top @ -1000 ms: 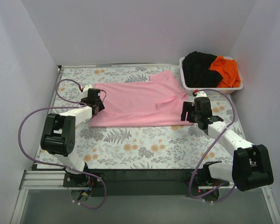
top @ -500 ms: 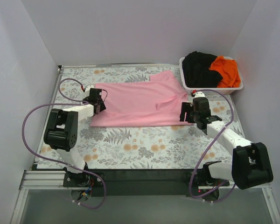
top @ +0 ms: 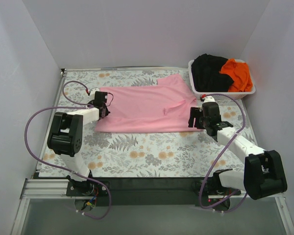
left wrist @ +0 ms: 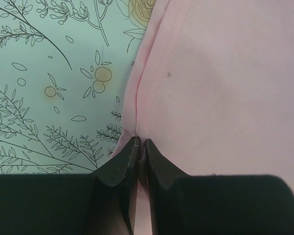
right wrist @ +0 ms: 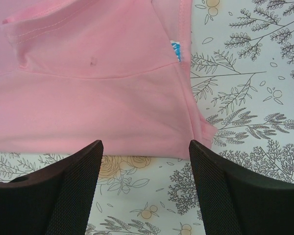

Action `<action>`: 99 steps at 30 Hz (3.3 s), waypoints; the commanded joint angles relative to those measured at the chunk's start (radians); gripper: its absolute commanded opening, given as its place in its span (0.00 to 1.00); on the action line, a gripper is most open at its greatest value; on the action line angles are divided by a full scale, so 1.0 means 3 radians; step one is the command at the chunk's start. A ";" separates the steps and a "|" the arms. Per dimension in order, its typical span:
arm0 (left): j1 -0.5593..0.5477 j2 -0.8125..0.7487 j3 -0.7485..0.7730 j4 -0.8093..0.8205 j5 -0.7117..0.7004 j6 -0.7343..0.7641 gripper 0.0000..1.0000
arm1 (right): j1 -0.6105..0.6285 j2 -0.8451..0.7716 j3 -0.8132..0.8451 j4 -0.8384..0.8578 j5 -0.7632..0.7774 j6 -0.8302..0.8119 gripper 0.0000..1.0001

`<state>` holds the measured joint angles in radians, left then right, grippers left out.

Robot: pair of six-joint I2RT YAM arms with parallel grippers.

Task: Fold and stack the t-shirts
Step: Fold the tshirt

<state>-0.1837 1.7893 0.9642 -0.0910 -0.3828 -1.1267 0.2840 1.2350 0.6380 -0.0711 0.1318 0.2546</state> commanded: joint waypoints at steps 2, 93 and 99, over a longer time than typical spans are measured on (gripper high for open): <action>-0.0001 -0.0206 -0.0003 -0.0157 -0.0063 -0.0013 0.13 | 0.0030 0.0030 -0.0025 0.0135 0.0051 -0.0046 0.65; 0.0024 -0.0667 -0.0131 -0.0535 -0.0314 -0.0110 0.00 | 0.0056 0.0454 0.0164 0.0206 0.0537 -0.0092 0.66; 0.0029 -0.0682 -0.0131 -0.0535 -0.0329 -0.0105 0.00 | -0.0001 0.0776 0.0251 0.0150 0.0563 -0.0061 0.64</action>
<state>-0.1795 1.6363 0.9279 -0.2550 -0.4603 -1.1595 0.2939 1.4380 0.6735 -0.0341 0.2691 0.2390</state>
